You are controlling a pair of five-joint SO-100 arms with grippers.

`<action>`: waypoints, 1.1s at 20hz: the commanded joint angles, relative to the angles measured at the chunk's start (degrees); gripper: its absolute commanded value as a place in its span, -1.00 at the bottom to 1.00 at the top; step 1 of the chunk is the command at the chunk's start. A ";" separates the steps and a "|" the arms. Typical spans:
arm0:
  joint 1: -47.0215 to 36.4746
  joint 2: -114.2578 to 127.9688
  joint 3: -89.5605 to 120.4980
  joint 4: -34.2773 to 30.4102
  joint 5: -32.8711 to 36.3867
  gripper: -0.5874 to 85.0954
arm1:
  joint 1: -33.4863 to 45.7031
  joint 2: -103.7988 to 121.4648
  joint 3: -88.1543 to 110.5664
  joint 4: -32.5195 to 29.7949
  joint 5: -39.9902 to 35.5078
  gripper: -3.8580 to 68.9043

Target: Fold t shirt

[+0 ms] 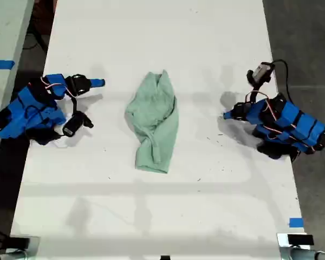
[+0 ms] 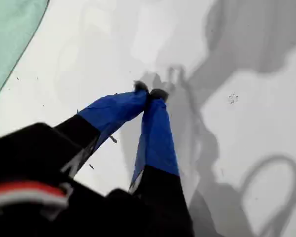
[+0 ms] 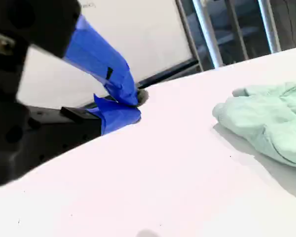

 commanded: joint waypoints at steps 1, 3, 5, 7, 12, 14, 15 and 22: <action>-0.97 0.44 1.05 0.62 -1.32 -0.99 | -0.09 0.79 2.29 0.26 1.23 -0.87; -0.97 0.44 1.05 0.62 -1.32 -0.96 | -0.09 0.79 2.29 0.26 1.23 -0.86; -1.05 0.44 1.05 0.62 -1.41 -0.82 | -0.09 0.79 2.29 0.26 1.23 -0.78; -1.05 0.44 1.05 0.62 -1.41 -0.82 | -0.09 0.79 2.29 0.26 1.23 -0.74; -0.88 0.44 1.05 0.62 -1.32 -0.99 | -0.09 0.79 2.29 0.26 1.23 -0.87; -0.88 0.44 1.05 0.53 -1.32 -0.99 | -0.09 0.79 2.29 0.26 1.23 -0.87; -0.88 0.44 1.14 0.53 -1.32 -0.99 | -0.09 0.79 2.29 0.26 1.23 -0.87; -0.79 0.44 1.14 0.44 -1.23 -0.99 | -0.09 0.79 2.29 0.26 1.23 -0.63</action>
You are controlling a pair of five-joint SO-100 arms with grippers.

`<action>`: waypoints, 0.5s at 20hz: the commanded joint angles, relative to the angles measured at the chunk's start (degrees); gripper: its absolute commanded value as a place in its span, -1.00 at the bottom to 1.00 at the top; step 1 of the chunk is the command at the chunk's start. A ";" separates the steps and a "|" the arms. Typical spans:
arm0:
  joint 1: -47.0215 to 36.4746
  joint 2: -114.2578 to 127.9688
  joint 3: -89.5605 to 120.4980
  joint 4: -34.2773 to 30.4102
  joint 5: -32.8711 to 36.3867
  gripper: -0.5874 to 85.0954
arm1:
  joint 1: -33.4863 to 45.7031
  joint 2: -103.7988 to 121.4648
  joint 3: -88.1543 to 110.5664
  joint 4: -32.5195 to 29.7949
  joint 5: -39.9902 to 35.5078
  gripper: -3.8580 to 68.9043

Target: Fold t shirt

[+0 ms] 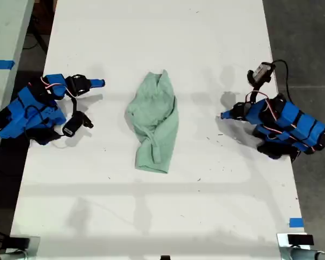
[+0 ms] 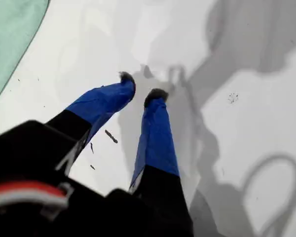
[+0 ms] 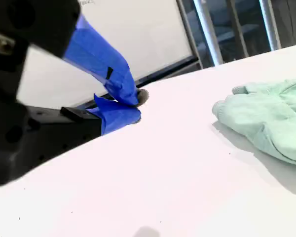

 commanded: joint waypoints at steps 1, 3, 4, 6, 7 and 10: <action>-0.79 0.44 1.14 -0.09 -0.97 -0.99 | -0.09 0.79 2.29 0.26 0.53 -0.62; -0.79 0.44 0.70 0.18 -1.14 -0.71 | -0.09 0.79 2.29 0.26 0.53 -0.62; 0.09 0.44 0.09 -0.53 -0.88 -0.69 | 0.00 0.79 2.29 0.26 0.44 -0.62; 5.98 0.35 -2.55 -6.50 1.23 -0.95 | 0.44 0.79 2.29 0.26 0.00 -0.61; 6.86 -1.41 -5.36 -6.50 0.00 -0.99 | 0.62 0.79 2.29 0.26 -0.18 -0.61; 8.26 -13.36 -13.18 -3.52 -3.78 -0.91 | -1.23 0.53 0.79 -0.70 -1.67 -0.54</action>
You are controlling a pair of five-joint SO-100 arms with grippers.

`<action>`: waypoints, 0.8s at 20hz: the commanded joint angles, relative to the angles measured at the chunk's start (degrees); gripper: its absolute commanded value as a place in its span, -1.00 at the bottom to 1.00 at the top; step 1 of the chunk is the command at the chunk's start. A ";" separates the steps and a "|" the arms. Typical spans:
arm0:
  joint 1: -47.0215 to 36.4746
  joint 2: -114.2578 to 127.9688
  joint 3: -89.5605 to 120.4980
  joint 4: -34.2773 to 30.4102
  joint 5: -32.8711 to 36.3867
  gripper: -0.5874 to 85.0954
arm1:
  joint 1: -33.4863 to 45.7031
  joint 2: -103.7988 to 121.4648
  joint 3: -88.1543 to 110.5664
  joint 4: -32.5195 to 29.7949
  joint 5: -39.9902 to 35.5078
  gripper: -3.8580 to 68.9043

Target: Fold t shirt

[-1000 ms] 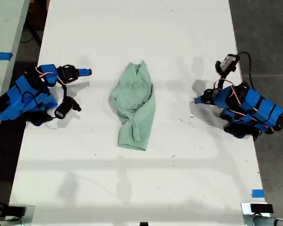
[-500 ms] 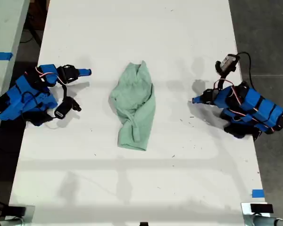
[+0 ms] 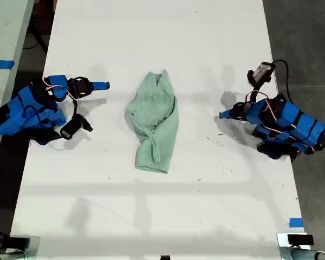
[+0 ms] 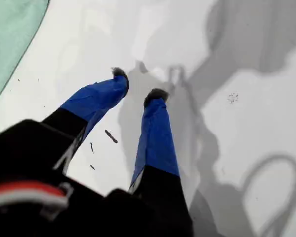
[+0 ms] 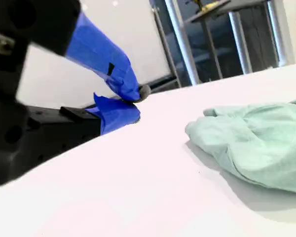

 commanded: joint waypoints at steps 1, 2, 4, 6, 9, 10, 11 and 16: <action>2.29 -8.17 -8.17 1.85 -4.48 -0.85 | -3.08 -0.62 -0.97 -1.05 -0.79 -0.52; 2.37 -13.45 -11.78 2.81 -5.36 -0.78 | -4.39 -4.66 -5.10 0.09 1.85 -0.50; 4.31 -33.84 -24.52 3.43 -6.42 -0.64 | -5.89 -21.62 -18.37 0.70 5.19 -0.42; 8.26 -51.94 -40.25 5.19 -8.53 -0.60 | -10.37 -41.13 -33.49 1.85 9.14 -0.27; 16.52 -71.02 -58.54 12.83 -17.58 -0.56 | -22.15 -61.79 -52.73 0.44 14.59 -0.09; 19.34 -74.53 -60.82 14.24 -22.50 -0.56 | -25.22 -68.12 -58.27 -0.09 15.82 -0.09; 21.97 -77.17 -61.96 15.21 -26.89 -0.58 | -27.95 -74.62 -63.37 -0.70 16.61 -0.09; 39.46 -87.89 -67.50 16.08 -48.78 -0.57 | -38.94 -104.94 -88.51 -3.96 18.63 -0.06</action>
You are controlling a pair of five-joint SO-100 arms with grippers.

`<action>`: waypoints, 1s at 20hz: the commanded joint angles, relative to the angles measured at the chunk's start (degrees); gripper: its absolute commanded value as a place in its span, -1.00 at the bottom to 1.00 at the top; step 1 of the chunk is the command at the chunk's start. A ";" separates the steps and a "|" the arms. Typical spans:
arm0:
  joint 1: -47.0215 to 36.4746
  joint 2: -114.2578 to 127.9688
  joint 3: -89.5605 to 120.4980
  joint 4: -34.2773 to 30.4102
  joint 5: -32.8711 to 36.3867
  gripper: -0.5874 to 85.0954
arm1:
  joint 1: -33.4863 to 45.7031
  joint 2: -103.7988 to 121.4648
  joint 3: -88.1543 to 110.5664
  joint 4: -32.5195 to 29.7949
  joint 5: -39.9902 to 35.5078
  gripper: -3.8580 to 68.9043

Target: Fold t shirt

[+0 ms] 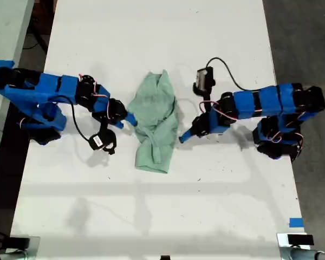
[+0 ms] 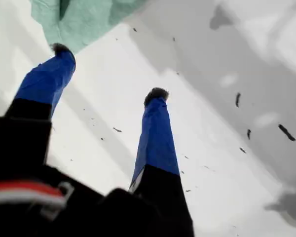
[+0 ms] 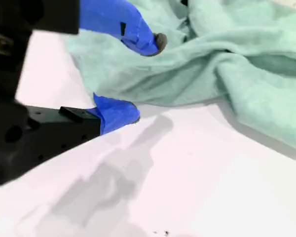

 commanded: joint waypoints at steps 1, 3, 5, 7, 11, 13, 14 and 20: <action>8.35 -7.03 -8.35 0.26 -9.58 -0.57 | -4.66 -13.89 -16.96 -2.37 0.70 -0.05; 12.74 -19.78 -22.76 5.36 -11.95 -0.56 | -5.89 -23.38 -25.93 -2.20 -0.09 -0.05; 14.06 -35.16 -42.89 15.82 -12.30 -0.52 | -6.15 -29.09 -31.03 -2.02 -0.18 -0.04; 13.45 -42.80 -49.48 16.70 -11.07 -0.49 | -6.77 -32.87 -34.01 -2.11 -0.09 -0.04; 12.66 -47.81 -51.77 10.72 -6.68 -0.69 | -8.70 -39.55 -38.14 -2.90 0.97 -0.10; 13.18 -48.69 -51.94 8.17 -4.83 -0.96 | -9.58 -40.87 -38.67 -3.96 2.37 -0.86; 13.62 -48.78 -52.03 7.21 -3.69 -0.99 | -10.11 -41.40 -38.67 -4.48 2.46 -0.86; 16.88 -51.24 -56.78 6.15 -0.62 -0.99 | -14.41 -43.07 -38.67 -6.59 5.89 -0.86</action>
